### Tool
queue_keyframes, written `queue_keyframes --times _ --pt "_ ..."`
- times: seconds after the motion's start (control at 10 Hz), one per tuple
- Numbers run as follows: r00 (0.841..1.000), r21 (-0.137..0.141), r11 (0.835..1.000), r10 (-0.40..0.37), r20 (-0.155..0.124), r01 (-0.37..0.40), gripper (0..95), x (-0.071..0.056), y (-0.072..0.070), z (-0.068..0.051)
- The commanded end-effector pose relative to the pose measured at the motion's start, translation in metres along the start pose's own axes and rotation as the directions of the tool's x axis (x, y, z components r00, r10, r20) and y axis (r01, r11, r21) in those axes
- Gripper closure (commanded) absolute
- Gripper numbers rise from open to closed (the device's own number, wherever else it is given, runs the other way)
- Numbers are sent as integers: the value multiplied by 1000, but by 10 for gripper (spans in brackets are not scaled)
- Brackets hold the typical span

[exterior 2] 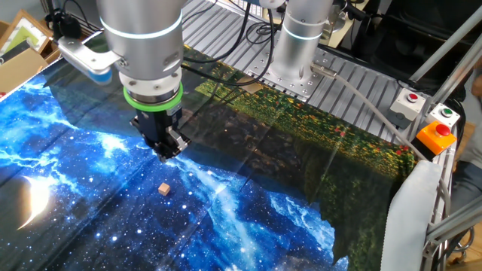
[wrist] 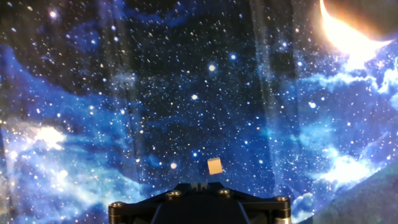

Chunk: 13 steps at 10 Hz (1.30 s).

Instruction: Pick up the small block on the left and move it to the right

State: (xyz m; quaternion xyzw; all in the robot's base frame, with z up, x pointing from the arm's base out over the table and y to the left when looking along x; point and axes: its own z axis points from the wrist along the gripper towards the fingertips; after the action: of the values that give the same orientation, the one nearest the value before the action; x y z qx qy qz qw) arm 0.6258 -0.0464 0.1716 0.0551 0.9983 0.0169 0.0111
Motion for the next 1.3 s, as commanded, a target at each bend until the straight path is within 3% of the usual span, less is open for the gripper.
queue_keyframes --times 0.1,0.5,1.3 --pt "1000 -1 1000 -10 5 10 950 0 0 1" --pt "1000 13 1000 0 3 0 950 5 -3 7" --pt "1000 -4 1000 0 -7 0 950 6 -5 11"
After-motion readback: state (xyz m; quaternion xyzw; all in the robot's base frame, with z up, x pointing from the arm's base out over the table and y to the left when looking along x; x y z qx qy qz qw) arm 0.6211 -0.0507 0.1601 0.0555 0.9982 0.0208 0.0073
